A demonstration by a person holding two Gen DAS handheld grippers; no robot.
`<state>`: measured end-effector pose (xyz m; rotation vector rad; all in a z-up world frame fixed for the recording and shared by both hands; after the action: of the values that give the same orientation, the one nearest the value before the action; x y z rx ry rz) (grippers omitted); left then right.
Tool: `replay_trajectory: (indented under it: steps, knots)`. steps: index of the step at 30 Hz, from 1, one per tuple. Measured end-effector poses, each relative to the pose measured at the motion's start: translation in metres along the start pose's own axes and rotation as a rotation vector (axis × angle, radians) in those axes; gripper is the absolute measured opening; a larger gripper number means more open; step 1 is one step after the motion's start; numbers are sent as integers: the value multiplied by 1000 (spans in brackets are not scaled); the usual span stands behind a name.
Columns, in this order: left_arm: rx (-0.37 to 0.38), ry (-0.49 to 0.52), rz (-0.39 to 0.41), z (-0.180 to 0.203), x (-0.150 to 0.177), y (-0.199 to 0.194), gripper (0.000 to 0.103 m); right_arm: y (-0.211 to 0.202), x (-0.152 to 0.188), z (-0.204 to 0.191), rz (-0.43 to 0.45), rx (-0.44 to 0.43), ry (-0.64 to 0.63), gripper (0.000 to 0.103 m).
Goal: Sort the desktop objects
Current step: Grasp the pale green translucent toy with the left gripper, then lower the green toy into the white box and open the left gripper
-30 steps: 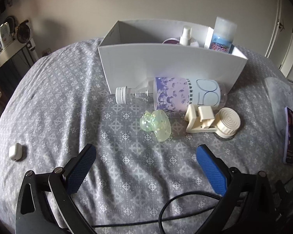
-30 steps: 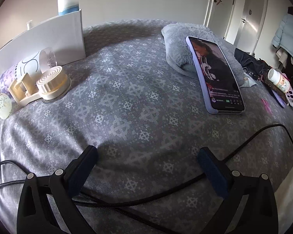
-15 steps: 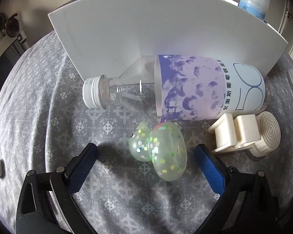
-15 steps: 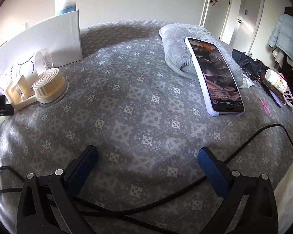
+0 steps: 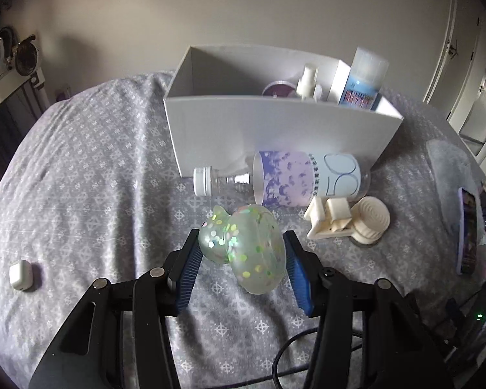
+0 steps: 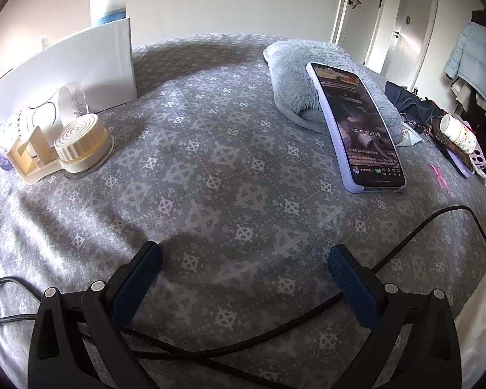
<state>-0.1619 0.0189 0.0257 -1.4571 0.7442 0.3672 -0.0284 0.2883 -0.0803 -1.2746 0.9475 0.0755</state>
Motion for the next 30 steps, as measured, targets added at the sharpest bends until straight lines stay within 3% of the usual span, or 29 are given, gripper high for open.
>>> replay_trajectory:
  steps: [6,11,18,28,30]
  knots:
    - [28,-38,166,-14,-73,-51,48,0,0,0,-1,0,0,103]
    - [15,-58,234,-12,-134,-47,48,0,0,0,0,0,0,103]
    - [9,-151,226,-1,-178,-10,49,0,0,1,-1,1,0,103]
    - [-31,-107,162,28,-187,45,49,1,0,1,-5,11,8,103]
    - [-34,-114,143,29,-182,50,59,1,0,0,-5,12,10,103]
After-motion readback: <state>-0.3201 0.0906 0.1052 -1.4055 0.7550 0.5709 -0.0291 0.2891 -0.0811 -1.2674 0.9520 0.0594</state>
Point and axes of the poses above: each gripper's, at about its wrist camera, not at the fingertips, and y roughly the way its jaws point, z to its right, x to its underside, the point moved 10 cm from there along y, roughly the way its jaws point, and after that the axes turned 9 degrees about -x, right-handed, at the moved point
